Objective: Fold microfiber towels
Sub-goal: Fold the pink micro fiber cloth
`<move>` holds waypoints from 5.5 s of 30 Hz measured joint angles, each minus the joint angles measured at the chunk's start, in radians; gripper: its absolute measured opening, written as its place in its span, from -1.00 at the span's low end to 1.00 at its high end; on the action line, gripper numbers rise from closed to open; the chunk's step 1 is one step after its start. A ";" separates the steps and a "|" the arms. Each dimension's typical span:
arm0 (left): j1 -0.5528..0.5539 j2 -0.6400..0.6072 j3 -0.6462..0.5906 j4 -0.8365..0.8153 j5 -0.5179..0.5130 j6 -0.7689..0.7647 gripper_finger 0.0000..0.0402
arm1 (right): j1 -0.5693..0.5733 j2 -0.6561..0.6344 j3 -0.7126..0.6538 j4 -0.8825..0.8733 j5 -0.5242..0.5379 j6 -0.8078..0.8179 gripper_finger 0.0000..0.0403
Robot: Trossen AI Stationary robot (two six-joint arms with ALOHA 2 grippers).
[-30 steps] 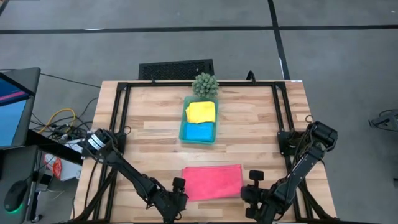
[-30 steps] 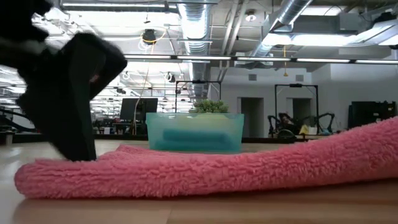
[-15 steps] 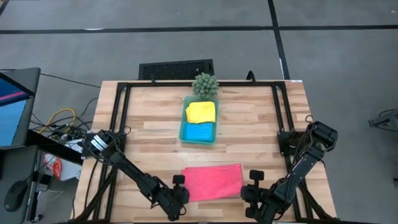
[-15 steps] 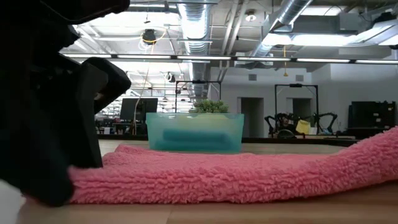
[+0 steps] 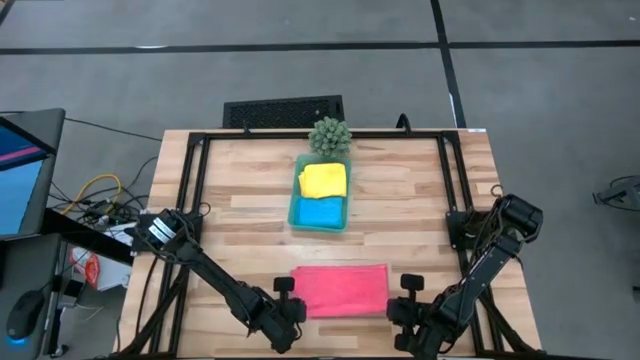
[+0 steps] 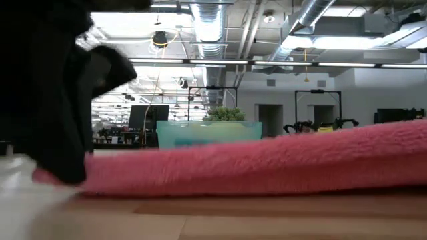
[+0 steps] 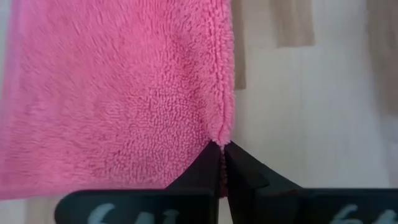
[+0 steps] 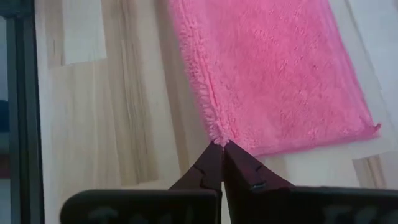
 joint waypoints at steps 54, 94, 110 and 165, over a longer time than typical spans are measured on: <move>0.199 -0.059 -0.016 -0.182 -0.068 0.079 -1.00 | -0.278 -0.054 -0.126 -0.082 -0.130 -0.170 -0.91; 0.141 -0.192 -0.131 0.285 -0.314 -0.021 -0.54 | -0.151 -0.081 -0.206 0.101 0.367 0.066 -0.46; 0.132 -0.190 -0.529 0.735 -0.406 -0.071 -0.96 | -0.152 0.239 -0.185 0.237 0.484 0.234 -0.94; 0.117 -0.256 -0.514 0.682 -0.404 -0.236 -0.96 | -0.248 0.086 -0.097 0.031 0.475 0.327 -0.52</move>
